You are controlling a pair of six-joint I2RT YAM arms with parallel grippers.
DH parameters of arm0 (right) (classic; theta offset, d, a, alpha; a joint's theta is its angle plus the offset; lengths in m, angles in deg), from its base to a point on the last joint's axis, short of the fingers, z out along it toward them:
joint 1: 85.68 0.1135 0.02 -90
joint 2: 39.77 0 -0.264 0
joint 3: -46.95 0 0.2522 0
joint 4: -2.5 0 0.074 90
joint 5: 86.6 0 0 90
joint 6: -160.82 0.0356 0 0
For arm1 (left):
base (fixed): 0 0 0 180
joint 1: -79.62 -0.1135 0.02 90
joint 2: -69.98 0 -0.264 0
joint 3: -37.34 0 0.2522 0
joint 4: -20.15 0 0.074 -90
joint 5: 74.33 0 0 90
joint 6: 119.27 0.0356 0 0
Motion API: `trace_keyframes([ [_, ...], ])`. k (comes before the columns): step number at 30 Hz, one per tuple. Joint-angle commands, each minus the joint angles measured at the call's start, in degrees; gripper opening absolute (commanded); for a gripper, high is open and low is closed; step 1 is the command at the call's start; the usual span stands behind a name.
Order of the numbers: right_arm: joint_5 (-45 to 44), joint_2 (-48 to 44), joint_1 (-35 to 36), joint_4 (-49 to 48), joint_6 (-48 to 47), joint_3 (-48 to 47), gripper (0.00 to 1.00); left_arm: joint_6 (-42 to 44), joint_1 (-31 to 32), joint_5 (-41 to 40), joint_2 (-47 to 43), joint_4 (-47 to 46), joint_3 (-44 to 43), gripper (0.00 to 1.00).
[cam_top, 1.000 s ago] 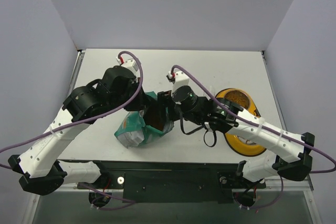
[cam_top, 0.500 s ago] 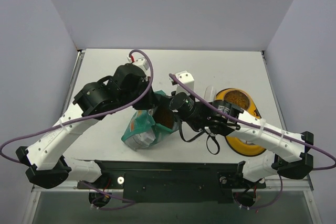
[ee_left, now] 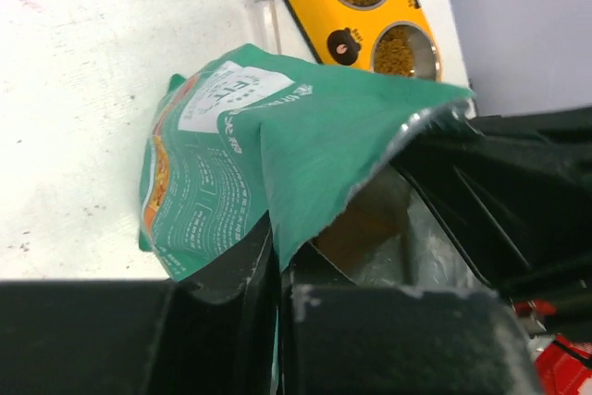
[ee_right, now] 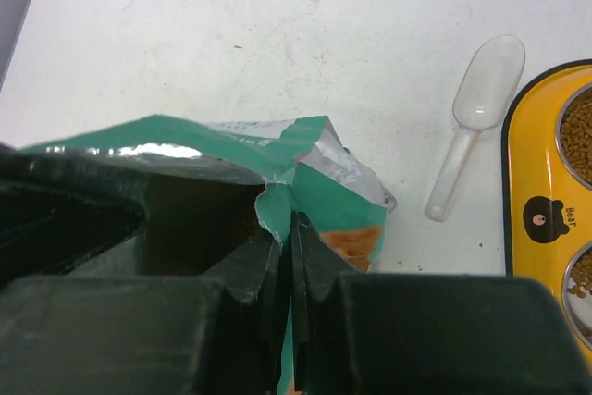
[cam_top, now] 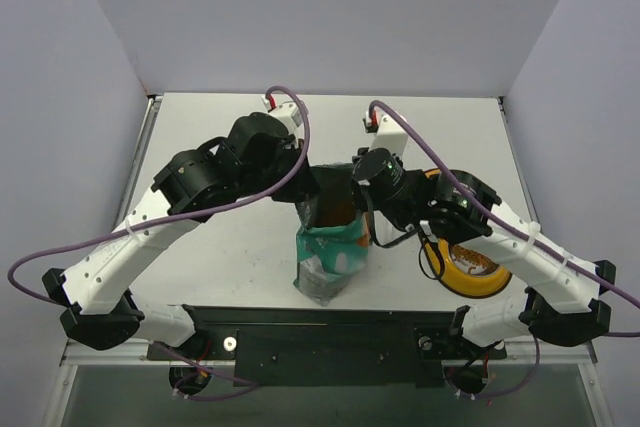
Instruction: Serve the pet food
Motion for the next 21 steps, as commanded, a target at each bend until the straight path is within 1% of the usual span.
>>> trace_keyframes([
  [1,2.4,1.5,-4.6,-7.3,3.7,-6.4,0.00,2.3,-2.6,7.2,-4.7,-12.1,2.6,0.24],
  [2,3.4,1.7,-5.2,-7.4,3.6,-6.8,0.00,1.9,-3.1,8.1,-6.0,-13.1,3.7,0.27],
  [3,3.8,1.8,-5.2,-7.3,3.4,-7.5,0.00,1.0,-3.3,8.4,-6.7,-15.2,6.2,0.33],
  [4,5.3,2.3,-5.7,-7.2,3.3,-7.9,0.00,0.3,-3.3,9.5,-7.7,-18.2,7.4,0.36],
  [5,6.3,2.5,-6.0,-7.2,3.4,-8.7,0.00,-1.1,-3.3,10.9,-8.2,-20.3,9.8,0.43],
  [6,7.5,3.1,-6.4,-6.7,3.3,-9.4,0.00,-1.6,-3.3,11.8,-8.6,-22.7,10.5,0.56],
  [7,7.7,3.5,-6.6,-6.4,3.5,-10.1,0.00,-2.3,-3.3,12.6,-8.5,-23.6,11.0,0.66],
  [8,8.8,4.1,-6.8,-6.2,3.6,-10.5,0.00,-2.3,-3.0,13.0,-8.1,-24.4,11.0,0.70],
  [9,9.3,4.4,-7.2,-6.0,4.0,-11.4,0.00,-1.6,-2.3,12.8,-8.0,-24.2,10.3,0.79],
  [10,10.1,5.1,-7.4,-5.9,4.3,-11.9,0.00,-0.7,-1.8,12.2,-7.2,-22.8,9.6,0.80],
  [13,12.0,6.7,-8.5,-5.7,5.7,-15.1,0.00,5.9,2.7,6.1,-5.3,-18.3,4.6,0.82],
  [14,12.6,7.4,-8.8,-5.7,6.2,-15.5,0.00,7.0,3.6,4.7,-5.2,-17.3,4.2,0.82],
  [16,14.1,8.1,-10.1,-5.8,7.9,-17.0,0.00,10.6,5.7,1.6,-5.7,-17.2,4.5,0.82],
  [17,15.5,8.4,-10.8,-6.0,8.9,-17.6,0.00,12.6,6.7,0.2,-6.3,-17.6,5.3,0.81],
  [19,16.9,8.9,-11.8,-6.6,10.6,-18.0,0.00,14.9,7.5,-0.6,-7.2,-18.5,6.9,0.78],
  [21,17.9,9.1,-12.5,-7.0,11.6,-17.9,0.00,16.6,8.2,-0.4,-8.0,-20.3,8.7,0.78],
])
